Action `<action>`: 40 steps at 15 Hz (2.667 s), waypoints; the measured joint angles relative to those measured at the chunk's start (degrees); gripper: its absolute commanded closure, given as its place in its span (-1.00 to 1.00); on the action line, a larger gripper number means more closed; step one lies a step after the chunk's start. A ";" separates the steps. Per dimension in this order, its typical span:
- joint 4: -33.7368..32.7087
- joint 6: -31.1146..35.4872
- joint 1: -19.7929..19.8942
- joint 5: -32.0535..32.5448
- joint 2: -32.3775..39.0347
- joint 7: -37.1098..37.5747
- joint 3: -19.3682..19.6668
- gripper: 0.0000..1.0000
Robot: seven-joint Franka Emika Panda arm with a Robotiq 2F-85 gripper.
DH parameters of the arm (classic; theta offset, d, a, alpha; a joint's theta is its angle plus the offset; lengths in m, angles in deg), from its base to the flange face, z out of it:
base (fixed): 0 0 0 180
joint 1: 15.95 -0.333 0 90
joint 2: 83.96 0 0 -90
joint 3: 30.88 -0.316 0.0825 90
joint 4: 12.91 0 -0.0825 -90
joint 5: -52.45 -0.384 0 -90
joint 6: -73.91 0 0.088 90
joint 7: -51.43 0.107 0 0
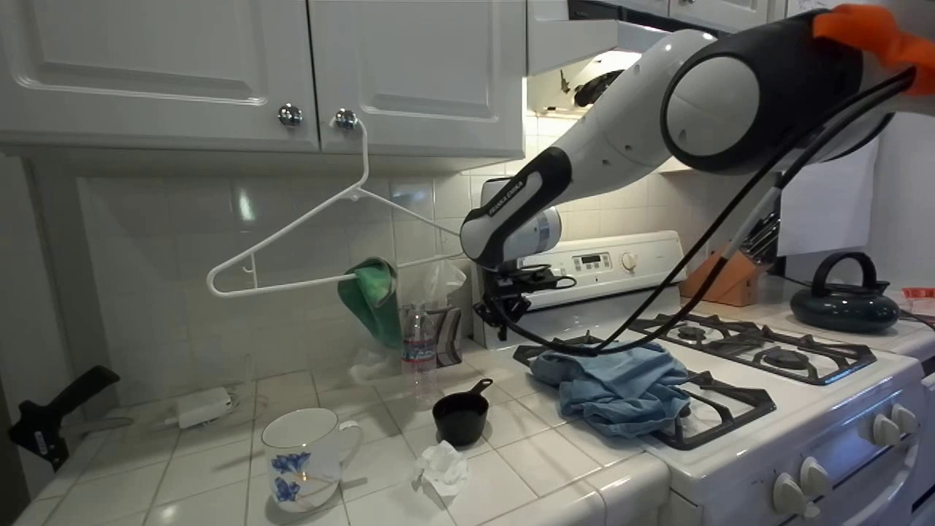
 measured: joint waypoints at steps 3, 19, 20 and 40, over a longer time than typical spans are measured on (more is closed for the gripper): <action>7.79 -4.91 0.95 -0.16 -5.33 2.79 1.25 1.00; 49.06 -4.95 2.11 -16.31 -35.57 20.99 2.68 1.00; 51.76 -0.51 1.94 -17.33 -36.76 21.47 2.38 1.00; 75.33 -2.34 15.25 -68.96 -53.95 -27.55 1.87 -0.93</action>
